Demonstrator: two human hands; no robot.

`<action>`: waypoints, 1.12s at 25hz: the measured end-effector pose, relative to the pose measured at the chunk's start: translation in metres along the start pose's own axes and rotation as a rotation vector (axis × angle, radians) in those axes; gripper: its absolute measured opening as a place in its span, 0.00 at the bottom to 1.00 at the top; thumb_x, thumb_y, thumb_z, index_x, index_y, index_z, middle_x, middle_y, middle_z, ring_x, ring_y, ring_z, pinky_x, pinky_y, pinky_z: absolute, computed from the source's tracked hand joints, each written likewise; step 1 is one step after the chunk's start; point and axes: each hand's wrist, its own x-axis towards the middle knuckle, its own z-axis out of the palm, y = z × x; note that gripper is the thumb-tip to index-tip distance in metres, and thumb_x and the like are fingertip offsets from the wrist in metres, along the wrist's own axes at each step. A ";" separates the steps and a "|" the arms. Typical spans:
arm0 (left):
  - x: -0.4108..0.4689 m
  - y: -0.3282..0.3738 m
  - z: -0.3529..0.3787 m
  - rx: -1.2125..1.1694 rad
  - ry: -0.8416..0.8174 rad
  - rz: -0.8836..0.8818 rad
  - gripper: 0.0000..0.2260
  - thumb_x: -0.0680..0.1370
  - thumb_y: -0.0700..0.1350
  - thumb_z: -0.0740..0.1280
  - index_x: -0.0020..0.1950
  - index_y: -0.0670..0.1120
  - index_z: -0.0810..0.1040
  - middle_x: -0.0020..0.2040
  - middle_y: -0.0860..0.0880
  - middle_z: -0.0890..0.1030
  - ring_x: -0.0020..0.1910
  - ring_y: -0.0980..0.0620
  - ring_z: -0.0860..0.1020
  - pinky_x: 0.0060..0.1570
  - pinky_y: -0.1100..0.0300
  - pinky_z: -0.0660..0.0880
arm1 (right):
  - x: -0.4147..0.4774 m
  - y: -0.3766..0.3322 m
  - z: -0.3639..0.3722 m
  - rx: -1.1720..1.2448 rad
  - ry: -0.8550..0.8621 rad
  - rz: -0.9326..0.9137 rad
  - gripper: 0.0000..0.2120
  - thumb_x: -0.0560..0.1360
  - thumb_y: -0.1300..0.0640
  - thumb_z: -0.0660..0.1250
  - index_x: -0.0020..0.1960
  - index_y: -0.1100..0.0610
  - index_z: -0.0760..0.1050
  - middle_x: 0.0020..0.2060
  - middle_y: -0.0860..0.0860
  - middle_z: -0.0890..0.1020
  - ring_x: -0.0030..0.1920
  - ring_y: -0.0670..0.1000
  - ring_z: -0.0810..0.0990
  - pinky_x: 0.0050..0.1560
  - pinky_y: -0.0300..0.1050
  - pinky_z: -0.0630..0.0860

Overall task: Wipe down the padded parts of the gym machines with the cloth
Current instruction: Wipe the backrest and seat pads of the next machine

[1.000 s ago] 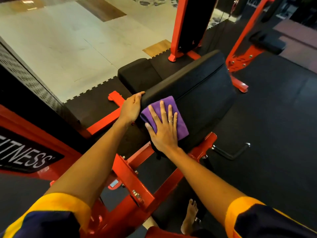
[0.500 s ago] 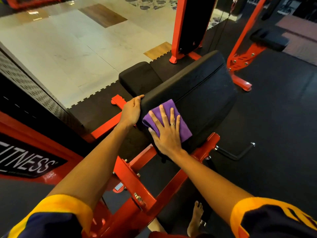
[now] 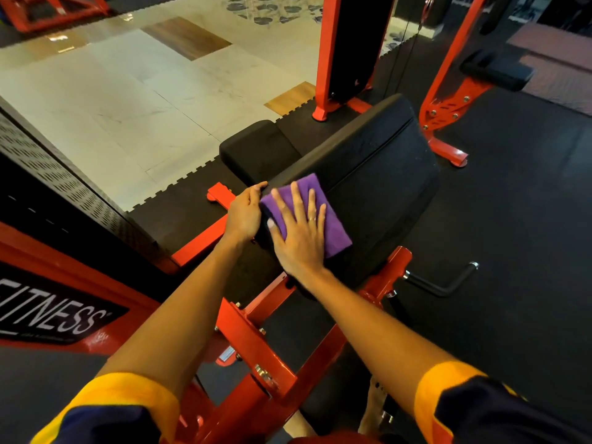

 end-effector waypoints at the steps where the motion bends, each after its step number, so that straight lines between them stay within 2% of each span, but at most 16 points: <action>1: -0.001 -0.003 0.000 0.006 -0.015 0.002 0.19 0.88 0.51 0.49 0.75 0.51 0.73 0.70 0.47 0.76 0.69 0.49 0.73 0.65 0.61 0.67 | -0.021 0.009 0.004 -0.017 0.003 -0.072 0.32 0.83 0.38 0.52 0.83 0.43 0.47 0.83 0.53 0.51 0.83 0.61 0.44 0.80 0.68 0.47; 3: -0.003 -0.006 -0.001 -0.004 -0.013 0.001 0.20 0.88 0.53 0.49 0.75 0.52 0.73 0.69 0.48 0.77 0.68 0.49 0.74 0.68 0.55 0.69 | -0.037 0.045 0.004 -0.025 -0.014 -0.136 0.33 0.83 0.37 0.55 0.83 0.42 0.47 0.83 0.53 0.51 0.83 0.61 0.45 0.78 0.70 0.50; 4: -0.004 -0.006 -0.002 -0.012 0.006 0.000 0.20 0.87 0.53 0.49 0.74 0.52 0.73 0.69 0.48 0.77 0.68 0.49 0.74 0.69 0.54 0.69 | -0.033 0.061 0.000 -0.008 -0.022 -0.072 0.33 0.82 0.36 0.55 0.83 0.40 0.46 0.84 0.52 0.49 0.83 0.61 0.44 0.78 0.70 0.49; 7: -0.005 -0.001 0.001 -0.006 0.062 0.008 0.20 0.87 0.51 0.49 0.73 0.51 0.75 0.70 0.48 0.77 0.68 0.50 0.73 0.69 0.57 0.67 | 0.020 0.070 -0.023 0.247 -0.092 0.381 0.31 0.82 0.33 0.52 0.82 0.37 0.47 0.83 0.48 0.41 0.81 0.62 0.36 0.78 0.71 0.42; 8: -0.005 -0.001 0.003 0.005 0.071 0.012 0.20 0.87 0.51 0.49 0.73 0.51 0.75 0.69 0.48 0.77 0.68 0.50 0.73 0.68 0.58 0.67 | 0.039 0.060 -0.027 0.319 -0.096 0.486 0.31 0.82 0.32 0.50 0.82 0.36 0.47 0.83 0.47 0.41 0.81 0.62 0.35 0.78 0.71 0.40; 9: -0.005 -0.001 0.003 0.013 0.076 0.019 0.20 0.87 0.50 0.50 0.72 0.50 0.76 0.69 0.47 0.77 0.68 0.50 0.73 0.67 0.59 0.67 | 0.049 0.046 -0.029 0.307 -0.103 0.517 0.31 0.82 0.31 0.48 0.82 0.37 0.47 0.83 0.47 0.41 0.81 0.62 0.35 0.78 0.70 0.38; 10: -0.004 -0.001 0.003 0.015 0.078 0.027 0.20 0.87 0.50 0.50 0.72 0.50 0.76 0.68 0.47 0.78 0.68 0.50 0.74 0.67 0.58 0.67 | 0.048 0.032 -0.027 0.248 -0.099 0.463 0.32 0.81 0.30 0.46 0.82 0.38 0.47 0.83 0.48 0.43 0.81 0.62 0.35 0.78 0.69 0.38; 12: -0.004 -0.002 0.002 0.009 0.069 0.038 0.20 0.87 0.50 0.50 0.72 0.50 0.76 0.68 0.46 0.78 0.67 0.49 0.74 0.68 0.56 0.68 | 0.018 0.014 -0.016 0.120 -0.063 0.192 0.32 0.82 0.32 0.45 0.83 0.40 0.47 0.84 0.49 0.45 0.82 0.61 0.38 0.80 0.66 0.40; 14: -0.005 -0.002 0.002 0.027 0.039 0.040 0.20 0.88 0.50 0.49 0.74 0.49 0.74 0.68 0.46 0.77 0.67 0.49 0.74 0.66 0.56 0.69 | -0.029 0.023 -0.003 0.028 -0.077 -0.065 0.32 0.83 0.34 0.49 0.84 0.42 0.48 0.84 0.51 0.47 0.82 0.60 0.40 0.80 0.66 0.44; 16: -0.007 -0.001 0.000 0.077 0.042 0.055 0.21 0.88 0.50 0.49 0.74 0.48 0.74 0.68 0.46 0.77 0.67 0.49 0.73 0.64 0.58 0.67 | -0.052 0.057 0.000 -0.022 -0.087 -0.181 0.33 0.83 0.35 0.54 0.83 0.42 0.49 0.84 0.50 0.47 0.83 0.59 0.42 0.79 0.67 0.50; 18: -0.010 0.002 0.000 0.111 0.075 0.086 0.21 0.88 0.49 0.49 0.73 0.46 0.74 0.68 0.45 0.77 0.68 0.48 0.73 0.66 0.57 0.66 | -0.047 0.093 -0.008 -0.025 -0.120 -0.123 0.33 0.83 0.34 0.54 0.83 0.40 0.46 0.84 0.49 0.44 0.83 0.59 0.41 0.79 0.69 0.50; 19: -0.010 0.003 0.001 0.128 0.090 0.095 0.21 0.88 0.49 0.49 0.73 0.46 0.75 0.69 0.45 0.77 0.68 0.48 0.73 0.67 0.56 0.66 | -0.038 0.105 -0.012 0.004 -0.138 -0.027 0.33 0.83 0.34 0.52 0.83 0.39 0.45 0.84 0.48 0.43 0.82 0.60 0.40 0.79 0.69 0.48; 21: -0.014 0.005 0.004 0.188 0.125 0.104 0.20 0.87 0.48 0.49 0.72 0.45 0.75 0.69 0.45 0.77 0.68 0.47 0.73 0.68 0.54 0.67 | -0.011 0.107 -0.018 0.161 -0.132 0.282 0.30 0.84 0.35 0.49 0.82 0.38 0.44 0.83 0.48 0.42 0.82 0.60 0.38 0.80 0.68 0.44; 23: -0.021 0.011 0.009 0.289 0.180 0.163 0.18 0.86 0.48 0.53 0.72 0.45 0.74 0.69 0.45 0.77 0.68 0.46 0.74 0.69 0.51 0.68 | 0.009 0.078 -0.018 0.265 -0.077 0.482 0.29 0.84 0.35 0.45 0.83 0.39 0.45 0.83 0.49 0.43 0.82 0.60 0.39 0.80 0.67 0.44; 25: -0.025 0.020 0.018 0.465 0.211 0.332 0.19 0.84 0.46 0.59 0.74 0.44 0.72 0.71 0.44 0.76 0.71 0.45 0.72 0.75 0.46 0.63 | 0.002 0.048 -0.010 0.255 0.003 0.389 0.31 0.83 0.35 0.45 0.83 0.43 0.49 0.84 0.50 0.47 0.83 0.60 0.42 0.80 0.65 0.45; 28: -0.022 0.024 0.036 0.679 0.151 0.540 0.22 0.83 0.46 0.60 0.77 0.42 0.68 0.76 0.42 0.70 0.77 0.45 0.66 0.80 0.46 0.52 | -0.053 0.045 0.007 0.187 0.046 0.088 0.30 0.84 0.37 0.54 0.82 0.50 0.58 0.83 0.53 0.53 0.83 0.59 0.47 0.81 0.60 0.49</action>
